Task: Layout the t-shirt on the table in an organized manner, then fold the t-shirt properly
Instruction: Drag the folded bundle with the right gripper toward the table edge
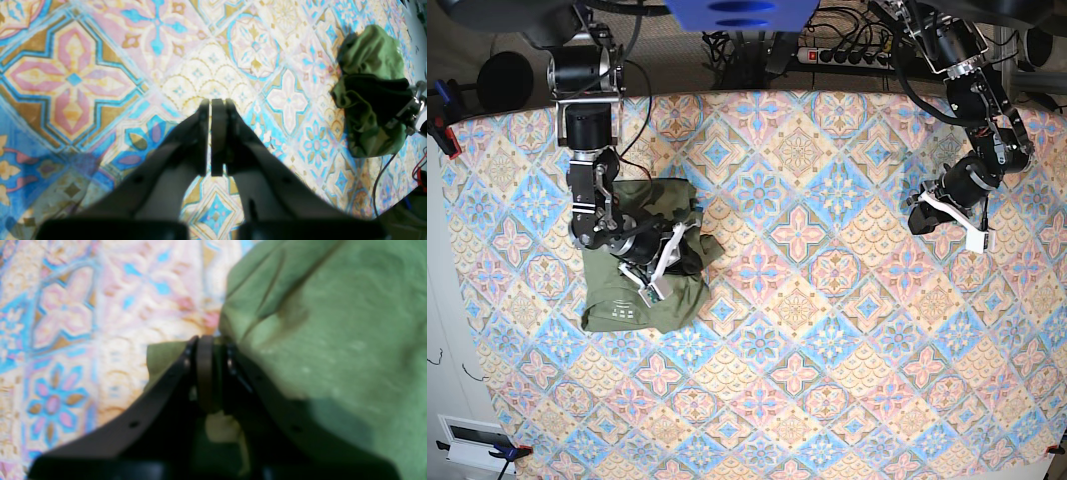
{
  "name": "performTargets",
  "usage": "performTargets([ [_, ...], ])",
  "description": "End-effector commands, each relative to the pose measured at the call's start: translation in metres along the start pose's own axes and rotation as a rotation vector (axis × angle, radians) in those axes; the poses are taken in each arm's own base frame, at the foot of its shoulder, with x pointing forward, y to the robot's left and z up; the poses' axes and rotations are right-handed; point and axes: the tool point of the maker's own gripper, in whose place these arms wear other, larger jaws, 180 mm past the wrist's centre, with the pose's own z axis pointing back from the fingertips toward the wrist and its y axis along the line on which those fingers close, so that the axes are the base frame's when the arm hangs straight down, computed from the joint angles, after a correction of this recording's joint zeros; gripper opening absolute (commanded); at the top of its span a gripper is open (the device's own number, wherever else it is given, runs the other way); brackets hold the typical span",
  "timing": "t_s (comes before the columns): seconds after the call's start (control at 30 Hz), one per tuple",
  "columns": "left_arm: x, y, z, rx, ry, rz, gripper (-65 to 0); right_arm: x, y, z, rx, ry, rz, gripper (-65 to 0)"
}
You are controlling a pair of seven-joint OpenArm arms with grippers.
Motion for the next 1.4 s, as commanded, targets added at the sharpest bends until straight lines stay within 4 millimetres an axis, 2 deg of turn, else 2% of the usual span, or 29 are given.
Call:
performTargets([
  [0.0,0.017,-0.005,0.004,-0.017,-0.049,-0.022,-65.0,0.003,-0.014,0.005,-0.048,0.025,0.022,-59.9],
  [0.13,0.017,-0.005,0.004,-0.017,-0.049,-0.022,-65.0,0.010,-0.014,0.007,-0.051,0.015,0.037,-59.9],
  [0.3,0.017,-0.005,0.004,-0.017,-0.049,-0.022,-65.0,0.056,-0.006,0.022,-0.076,-0.068,0.148,-59.9],
  [0.4,0.017,-0.005,0.004,-0.017,-0.049,-0.022,-65.0,0.049,0.002,0.034,-0.093,-0.036,0.185,-59.9],
  [0.53,0.017,-0.005,0.004,-0.017,-0.049,-0.022,-65.0,0.053,0.020,0.057,-0.121,-0.031,0.265,-59.9],
  [0.7,0.017,-0.005,0.004,-0.017,-0.049,-0.022,-65.0,0.028,0.037,0.067,-0.116,0.016,0.277,-59.9],
  [0.97,0.017,-0.005,0.003,-0.019,-0.051,-0.020,-65.0,-0.015,0.052,0.066,-0.080,0.087,0.234,-59.9],
  [1.2,0.016,-0.006,0.003,-0.019,-0.049,-0.021,-65.0,-0.064,0.049,0.054,-0.045,0.196,0.140,-59.9],
  [1.37,0.016,-0.005,0.003,-0.019,-0.047,-0.020,-65.0,-0.067,0.044,0.056,-0.053,0.204,0.130,-59.9],
])
